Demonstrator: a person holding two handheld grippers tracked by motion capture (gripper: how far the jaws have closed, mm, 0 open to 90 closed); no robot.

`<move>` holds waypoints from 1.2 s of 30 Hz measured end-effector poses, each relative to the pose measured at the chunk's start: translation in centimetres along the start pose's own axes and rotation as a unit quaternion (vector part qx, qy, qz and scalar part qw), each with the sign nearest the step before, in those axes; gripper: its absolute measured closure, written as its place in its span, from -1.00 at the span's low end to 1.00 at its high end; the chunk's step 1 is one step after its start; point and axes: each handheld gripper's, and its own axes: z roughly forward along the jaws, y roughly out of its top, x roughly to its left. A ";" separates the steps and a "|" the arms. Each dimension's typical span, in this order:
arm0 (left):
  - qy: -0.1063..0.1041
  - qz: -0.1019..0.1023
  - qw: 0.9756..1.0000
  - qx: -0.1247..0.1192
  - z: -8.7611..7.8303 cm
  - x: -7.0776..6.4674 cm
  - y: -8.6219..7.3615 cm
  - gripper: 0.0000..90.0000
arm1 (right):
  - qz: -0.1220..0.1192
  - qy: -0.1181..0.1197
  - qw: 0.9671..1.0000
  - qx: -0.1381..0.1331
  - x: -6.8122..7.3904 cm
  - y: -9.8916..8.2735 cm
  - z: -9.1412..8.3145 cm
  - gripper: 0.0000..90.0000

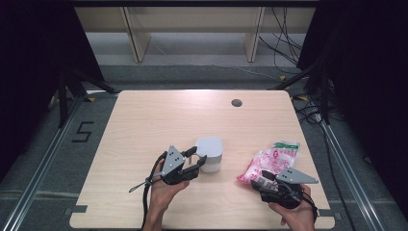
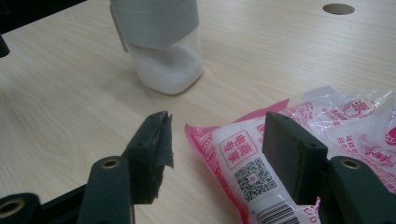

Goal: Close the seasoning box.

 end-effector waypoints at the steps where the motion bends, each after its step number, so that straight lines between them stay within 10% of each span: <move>1: -0.004 -0.002 1.000 -0.003 -0.1 -0.1 -0.2 0.07 | -0.008 -0.003 1.000 -0.002 0.0 0.0 0.0 -0.07; 36: -0.010 -0.005 1.000 0.018 -0.9 -1.9 -2.3 -0.32 | 0.002 0.022 1.000 0.000 0.3 -0.3 0.2 -0.11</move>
